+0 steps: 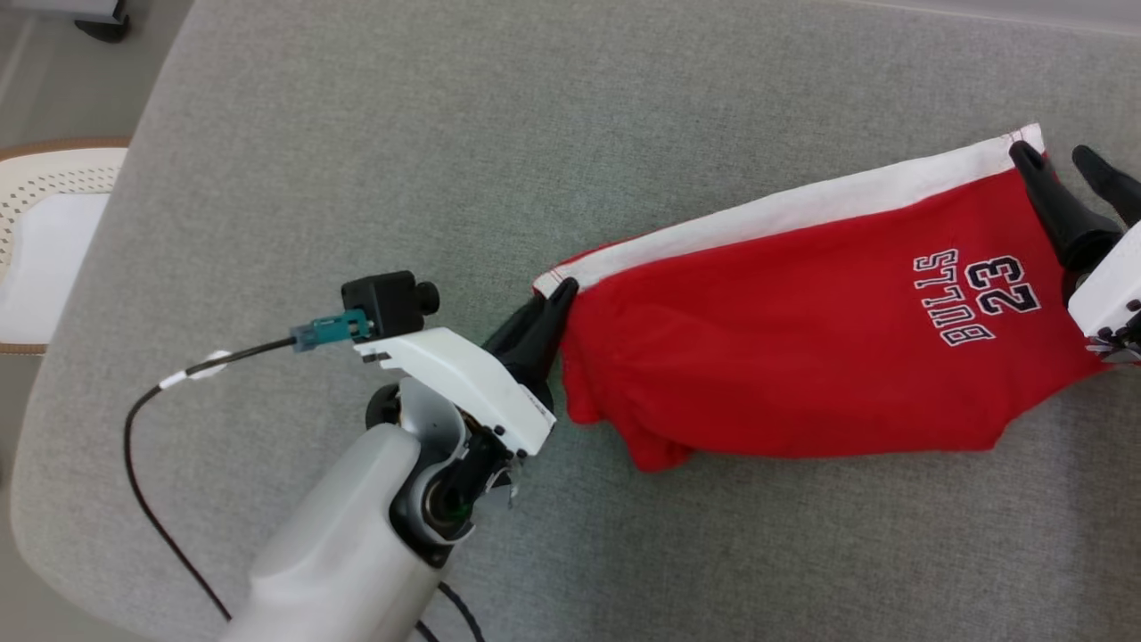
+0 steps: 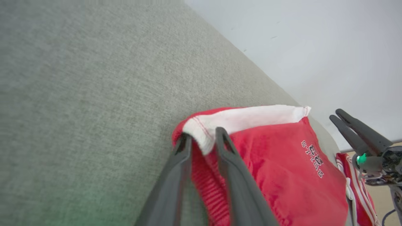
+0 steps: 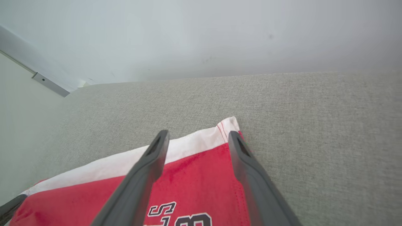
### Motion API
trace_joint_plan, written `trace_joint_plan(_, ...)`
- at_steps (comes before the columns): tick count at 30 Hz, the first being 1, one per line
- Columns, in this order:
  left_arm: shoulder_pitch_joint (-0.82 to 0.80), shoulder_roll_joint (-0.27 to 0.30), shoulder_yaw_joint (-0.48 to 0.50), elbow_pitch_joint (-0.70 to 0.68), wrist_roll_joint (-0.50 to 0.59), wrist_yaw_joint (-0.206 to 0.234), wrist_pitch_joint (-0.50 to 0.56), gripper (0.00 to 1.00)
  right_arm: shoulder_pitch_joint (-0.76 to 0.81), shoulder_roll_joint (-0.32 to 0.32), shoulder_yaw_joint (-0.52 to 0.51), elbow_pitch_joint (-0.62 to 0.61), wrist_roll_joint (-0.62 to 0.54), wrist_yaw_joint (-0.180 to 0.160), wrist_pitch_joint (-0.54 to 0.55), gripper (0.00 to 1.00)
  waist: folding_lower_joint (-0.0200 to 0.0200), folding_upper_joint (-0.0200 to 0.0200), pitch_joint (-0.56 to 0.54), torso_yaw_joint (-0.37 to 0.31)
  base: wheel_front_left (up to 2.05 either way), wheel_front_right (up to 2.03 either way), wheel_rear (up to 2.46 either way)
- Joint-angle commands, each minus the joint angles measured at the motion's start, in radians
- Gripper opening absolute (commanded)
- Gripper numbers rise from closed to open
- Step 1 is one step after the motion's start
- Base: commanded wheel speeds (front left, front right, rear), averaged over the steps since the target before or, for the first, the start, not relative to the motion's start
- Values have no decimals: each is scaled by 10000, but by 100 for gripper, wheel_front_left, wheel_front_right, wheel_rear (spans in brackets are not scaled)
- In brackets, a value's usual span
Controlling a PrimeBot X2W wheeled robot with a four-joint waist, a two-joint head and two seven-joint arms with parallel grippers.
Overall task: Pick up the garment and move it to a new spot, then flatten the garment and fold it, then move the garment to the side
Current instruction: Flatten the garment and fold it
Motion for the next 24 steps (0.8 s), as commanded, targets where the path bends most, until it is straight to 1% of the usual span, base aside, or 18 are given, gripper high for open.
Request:
trace_joint_plan(1,-99,121,-10,102,232,63,-146,100,13,-114,49,44,75,-25,-170,100,-2,0,-61,-63,0,0,0)
trace_joint_plan(4,-83,297,-147,105,636,190,-365,100,265,-430,319,-73,142,-25,-457,100,-2,0,-141,-189,0,0,0)
trace_joint_plan(7,60,620,-309,-93,1130,412,-666,100,651,-993,747,-244,27,-25,-240,100,-2,0,-295,-330,0,0,0)
trace_joint_plan(10,110,1148,-620,-542,2166,789,-1214,100,1044,-1590,1163,-386,-107,-23,263,100,-2,0,-404,-437,0,0,0)
trace_joint_plan(13,236,1536,-792,-1055,3244,1383,-2084,100,1303,-1870,1164,-428,-65,-23,606,100,-2,0,-412,-428,0,0,0)
trace_joint_plan(15,384,1640,-758,-1405,3731,1775,-2429,100,1324,-1869,1005,-311,-78,-23,767,100,-2,0,-348,-371,0,0,0)
trace_joint_plan(17,559,1631,-729,-1673,4080,2054,-2608,100,1186,-1872,975,-210,-246,-23,952,100,-2,0,-248,-254,0,0,0)
trace_joint_plan(22,1065,1410,-815,-2083,5060,2362,-2792,100,849,-1596,972,383,-575,-23,1424,100,-2,0,-70,197,0,0,0)
trace_joint_plan(24,1326,1168,-711,-2278,5416,2390,-2786,100,779,-1437,1022,680,-686,-23,1677,100,-2,0,-18,397,0,0,0)
